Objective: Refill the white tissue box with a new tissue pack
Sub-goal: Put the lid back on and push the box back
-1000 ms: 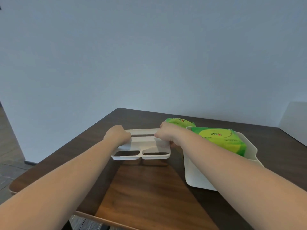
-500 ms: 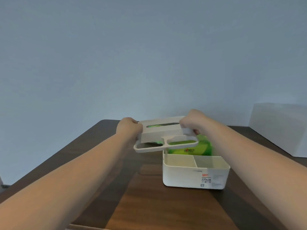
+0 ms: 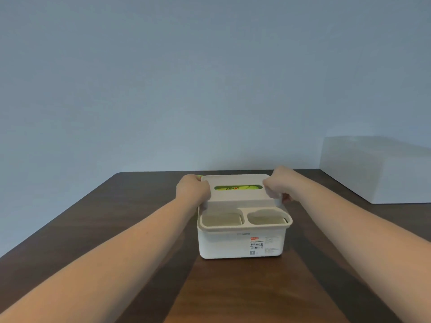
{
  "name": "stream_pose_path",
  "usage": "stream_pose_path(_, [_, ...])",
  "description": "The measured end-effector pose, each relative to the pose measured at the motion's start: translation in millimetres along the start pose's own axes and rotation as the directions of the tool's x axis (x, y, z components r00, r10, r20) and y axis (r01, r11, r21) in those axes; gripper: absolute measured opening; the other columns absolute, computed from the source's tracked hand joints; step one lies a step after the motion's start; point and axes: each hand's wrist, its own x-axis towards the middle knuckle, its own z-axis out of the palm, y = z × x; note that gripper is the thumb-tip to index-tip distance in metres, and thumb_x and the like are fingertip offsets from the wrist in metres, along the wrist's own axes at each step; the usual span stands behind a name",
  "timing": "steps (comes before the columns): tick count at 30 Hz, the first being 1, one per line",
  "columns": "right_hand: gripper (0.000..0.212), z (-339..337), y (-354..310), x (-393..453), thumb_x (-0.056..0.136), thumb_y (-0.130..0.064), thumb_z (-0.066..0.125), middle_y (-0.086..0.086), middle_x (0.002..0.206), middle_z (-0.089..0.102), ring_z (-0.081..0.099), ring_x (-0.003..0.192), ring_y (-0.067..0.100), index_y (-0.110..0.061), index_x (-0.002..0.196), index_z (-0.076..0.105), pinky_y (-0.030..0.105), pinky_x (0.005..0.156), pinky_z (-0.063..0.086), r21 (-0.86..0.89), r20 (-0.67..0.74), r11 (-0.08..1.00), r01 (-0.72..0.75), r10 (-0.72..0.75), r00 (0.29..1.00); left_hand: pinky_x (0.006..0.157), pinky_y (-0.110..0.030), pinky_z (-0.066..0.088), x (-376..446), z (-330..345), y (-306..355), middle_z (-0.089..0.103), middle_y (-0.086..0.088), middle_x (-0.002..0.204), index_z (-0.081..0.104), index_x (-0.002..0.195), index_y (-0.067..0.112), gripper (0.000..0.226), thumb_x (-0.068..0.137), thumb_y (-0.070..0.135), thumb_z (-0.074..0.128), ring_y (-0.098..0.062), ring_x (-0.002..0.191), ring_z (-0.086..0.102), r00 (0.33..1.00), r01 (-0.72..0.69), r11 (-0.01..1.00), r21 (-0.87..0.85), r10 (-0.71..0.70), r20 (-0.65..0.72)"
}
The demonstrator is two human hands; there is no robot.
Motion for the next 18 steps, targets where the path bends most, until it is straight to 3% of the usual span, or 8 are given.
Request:
stream_pose_path(3, [0.019, 3, 1, 1, 0.088, -0.006, 0.051, 0.009, 0.066, 0.047, 0.045, 0.054, 0.022, -0.006, 0.069, 0.048, 0.028, 0.055, 0.042, -0.059, 0.006, 0.998, -0.021, 0.021, 1.000, 0.055, -0.028, 0.040, 2, 8, -1, 0.048, -0.012, 0.056, 0.053, 0.067, 0.011, 0.018, 0.072, -0.001, 0.041, -0.026, 0.060, 0.043, 0.999, 0.004, 1.000, -0.018, -0.005, -0.046])
stream_pose_path(6, [0.010, 9, -3, 0, 0.089, -0.009, 0.048, 0.010, 0.069, 0.046, 0.048, 0.066, 0.027, -0.002, 0.085, 0.054, 0.030, 0.060, 0.039, -0.191, 0.016, 0.981, -0.040, 0.044, 0.999, 0.048, -0.023, 0.027, 3, 9, -3, 0.037, -0.009, 0.052, 0.042, 0.057, 0.010, 0.023, 0.073, -0.007, 0.042, -0.027, 0.062, 0.037, 0.997, 0.051, 0.998, -0.041, -0.053, -0.053])
stream_pose_path(10, [0.016, 17, -5, 6, 0.090, -0.013, 0.047, 0.009, 0.068, 0.050, 0.049, 0.059, 0.024, -0.005, 0.077, 0.053, 0.030, 0.062, 0.042, -0.261, 0.029, 0.964, -0.043, 0.053, 0.998, 0.048, -0.023, 0.022, 3, 9, -7, 0.032, -0.008, 0.054, 0.039, 0.056, 0.010, 0.028, 0.076, -0.010, 0.041, -0.023, 0.050, 0.029, 0.994, 0.105, 0.994, -0.024, -0.106, -0.037])
stream_pose_path(14, [0.025, 19, -3, 9, 0.091, -0.014, 0.046, 0.009, 0.068, 0.050, 0.049, 0.059, 0.025, -0.007, 0.067, 0.049, 0.028, 0.060, 0.042, -0.266, 0.036, 0.963, -0.047, 0.059, 0.998, 0.046, -0.023, 0.021, 6, 10, -4, 0.030, -0.007, 0.055, 0.038, 0.055, 0.012, 0.031, 0.077, -0.011, 0.040, -0.020, 0.049, 0.024, 0.994, 0.113, 0.993, 0.026, -0.112, -0.010])
stream_pose_path(18, [0.012, 21, 1, 9, 0.096, -0.010, 0.041, 0.007, 0.068, 0.042, 0.042, 0.057, 0.021, -0.003, 0.089, 0.048, 0.027, 0.055, 0.038, -0.216, 0.089, 0.976, -0.007, 0.027, 0.996, 0.044, -0.024, 0.025, 12, 16, -5, 0.033, -0.002, 0.058, 0.033, 0.055, 0.013, 0.038, 0.085, -0.008, 0.042, -0.019, 0.052, 0.032, 0.996, 0.083, 0.984, 0.159, -0.088, 0.025])
